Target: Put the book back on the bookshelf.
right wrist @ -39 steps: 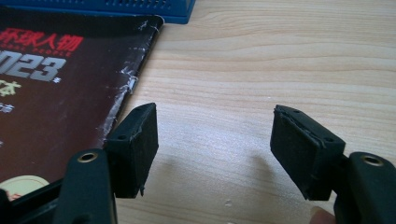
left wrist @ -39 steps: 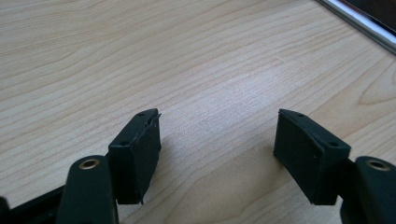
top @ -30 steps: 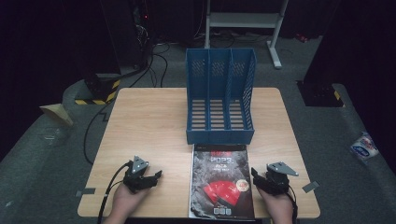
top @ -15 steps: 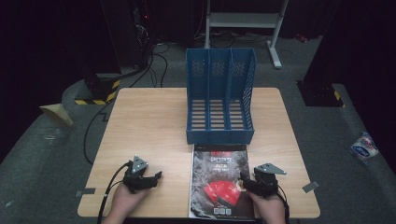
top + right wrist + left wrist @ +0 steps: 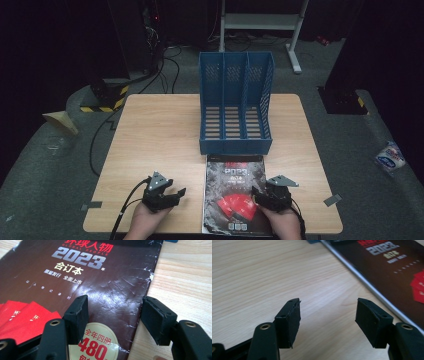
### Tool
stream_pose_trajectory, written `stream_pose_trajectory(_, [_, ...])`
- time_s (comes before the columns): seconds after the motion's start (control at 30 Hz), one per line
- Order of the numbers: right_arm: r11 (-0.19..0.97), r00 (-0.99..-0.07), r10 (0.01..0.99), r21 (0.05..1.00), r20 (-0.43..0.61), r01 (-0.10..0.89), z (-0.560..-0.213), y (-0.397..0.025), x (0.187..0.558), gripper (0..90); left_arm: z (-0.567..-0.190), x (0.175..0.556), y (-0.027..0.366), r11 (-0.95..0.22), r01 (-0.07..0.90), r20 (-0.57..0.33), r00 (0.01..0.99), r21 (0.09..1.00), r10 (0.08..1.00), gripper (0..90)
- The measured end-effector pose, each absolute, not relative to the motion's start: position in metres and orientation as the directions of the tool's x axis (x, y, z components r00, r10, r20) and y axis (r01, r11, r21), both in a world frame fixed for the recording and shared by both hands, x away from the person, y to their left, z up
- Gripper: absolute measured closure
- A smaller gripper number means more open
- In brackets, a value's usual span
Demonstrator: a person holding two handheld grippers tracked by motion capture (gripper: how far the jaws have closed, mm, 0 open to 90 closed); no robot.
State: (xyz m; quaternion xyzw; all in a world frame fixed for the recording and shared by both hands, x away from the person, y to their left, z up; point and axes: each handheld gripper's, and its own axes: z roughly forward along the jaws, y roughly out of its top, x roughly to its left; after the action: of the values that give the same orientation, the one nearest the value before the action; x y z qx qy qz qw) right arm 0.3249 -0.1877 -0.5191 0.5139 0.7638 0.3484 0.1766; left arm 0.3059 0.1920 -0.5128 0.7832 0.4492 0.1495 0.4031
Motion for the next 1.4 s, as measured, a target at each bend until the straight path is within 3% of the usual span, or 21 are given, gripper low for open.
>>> stream_pose_trajectory(0.33, [0.284,-0.478,0.874,0.711,0.084,0.644,-0.519,-0.165,0.319,39.6,-0.517,0.301,0.174,-0.310,0.593,-0.156,0.605,0.743,0.781,39.0])
stream_pose_trajectory(0.8, [0.325,-0.556,0.823,0.708,0.114,0.627,-0.520,-0.137,0.311,37.0,-0.523,0.303,0.172,-0.275,0.620,-0.186,0.574,0.735,0.798,37.9])
stream_pose_trajectory(1.0, [0.360,-0.555,0.830,0.708,0.054,0.608,-0.520,-0.128,0.308,35.4,-0.524,0.304,0.173,-0.247,0.626,-0.203,0.558,0.740,0.805,38.2])
stream_pose_trajectory(1.1, [0.353,-0.545,0.837,0.708,0.054,0.612,-0.520,-0.126,0.308,35.2,-0.524,0.303,0.172,-0.251,0.622,-0.182,0.547,0.742,0.817,41.9])
stream_pose_trajectory(1.23, [0.342,-0.533,0.844,0.707,0.060,0.620,-0.520,-0.124,0.308,35.6,-0.524,0.300,0.170,-0.263,0.607,-0.129,0.524,0.750,0.842,55.1])
stream_pose_trajectory(1.4, [0.341,-0.528,0.848,0.707,0.055,0.620,-0.520,-0.124,0.307,35.9,-0.524,0.300,0.170,-0.262,0.608,-0.120,0.514,0.750,0.849,60.6])
